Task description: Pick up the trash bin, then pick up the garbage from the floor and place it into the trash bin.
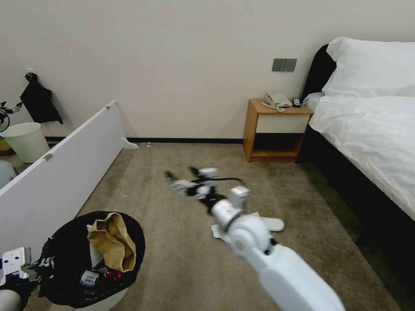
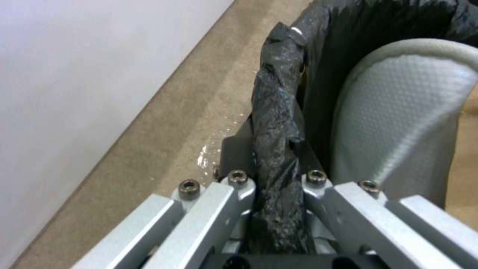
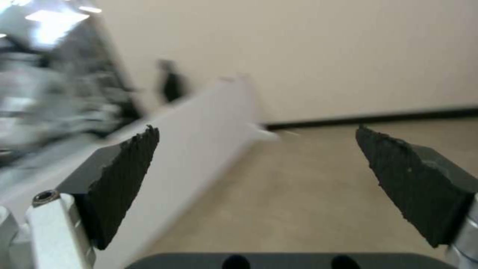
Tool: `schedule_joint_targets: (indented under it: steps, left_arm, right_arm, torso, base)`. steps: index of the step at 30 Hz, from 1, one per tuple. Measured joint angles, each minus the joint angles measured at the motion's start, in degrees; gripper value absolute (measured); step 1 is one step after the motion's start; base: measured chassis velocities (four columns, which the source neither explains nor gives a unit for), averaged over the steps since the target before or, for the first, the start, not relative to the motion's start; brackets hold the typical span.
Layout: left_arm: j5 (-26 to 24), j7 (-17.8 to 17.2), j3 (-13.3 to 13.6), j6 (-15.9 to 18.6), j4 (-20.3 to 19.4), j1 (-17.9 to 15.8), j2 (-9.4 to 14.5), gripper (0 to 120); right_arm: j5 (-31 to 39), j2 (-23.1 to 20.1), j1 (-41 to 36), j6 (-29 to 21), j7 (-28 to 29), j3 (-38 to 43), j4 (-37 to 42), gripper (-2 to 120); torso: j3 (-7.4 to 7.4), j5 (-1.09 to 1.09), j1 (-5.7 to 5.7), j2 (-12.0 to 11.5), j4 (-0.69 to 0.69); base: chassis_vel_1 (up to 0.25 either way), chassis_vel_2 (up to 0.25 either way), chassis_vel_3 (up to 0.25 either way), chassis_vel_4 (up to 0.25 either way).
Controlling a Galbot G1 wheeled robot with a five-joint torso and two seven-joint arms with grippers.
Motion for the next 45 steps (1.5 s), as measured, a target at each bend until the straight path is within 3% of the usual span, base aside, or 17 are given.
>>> schedule_joint_targets:
  steps: [3,8,12,20,23,33,45]
  left_arm:
    - [0.53,0.34,-0.17,0.0,0.69,-0.22,0.25,4]
    - [1.67,0.85,-0.9,-0.01,1.23,-0.15,0.37,4]
    - [1.16,1.0,-0.99,0.0,1.71,0.66,0.58,4]
    - [0.42,1.08,-1.4,0.0,2.64,0.5,1.62,4]
    - [0.41,1.23,-1.3,0.0,2.99,0.77,1.51,4]
    - [0.52,1.83,-0.18,-0.02,2.91,0.35,1.51,4]
    - [2.36,3.34,-0.36,-3.25,4.62,0.57,1.92,4]
  right_arm:
    - [-1.28,-4.03,-8.35,-0.85,2.39,8.8,2.57,100]
    - [-6.91,-4.81,-18.82,-0.47,2.57,18.7,5.51,100]
    - [-13.17,-2.62,-30.44,-0.37,2.06,26.84,9.03,100]
    - [-25.02,1.33,-42.75,0.19,-0.24,35.54,12.83,100]
    - [-28.52,1.83,-45.84,1.54,-1.42,37.4,13.21,100]
    - [-30.25,3.01,-49.15,3.86,-2.68,38.77,13.34,100]
    - [-31.07,4.14,-49.65,4.47,-3.37,38.31,12.54,100]
  torso:
    - [0.0,0.0,0.0,0.01,0.01]
    - [-0.01,0.01,0.0,0.0,0.0]
    - [-0.01,0.0,-0.01,0.0,0.0]
    - [-0.01,-0.01,-0.01,0.0,0.02]
    - [-0.01,-0.03,-0.01,0.01,0.02]
    - [-0.01,-0.02,-0.01,0.01,0.01]
    - [0.0,-0.02,0.0,0.01,0.01]
  base:
    - [0.0,0.0,0.0,0.0]
    - [0.0,0.0,0.0,0.0]
    - [0.0,0.0,0.0,0.0]
    - [0.0,0.0,0.0,0.0]
    - [0.0,0.0,0.0,0.0]
    - [0.0,0.0,0.0,0.0]
    - [0.0,0.0,0.0,0.0]
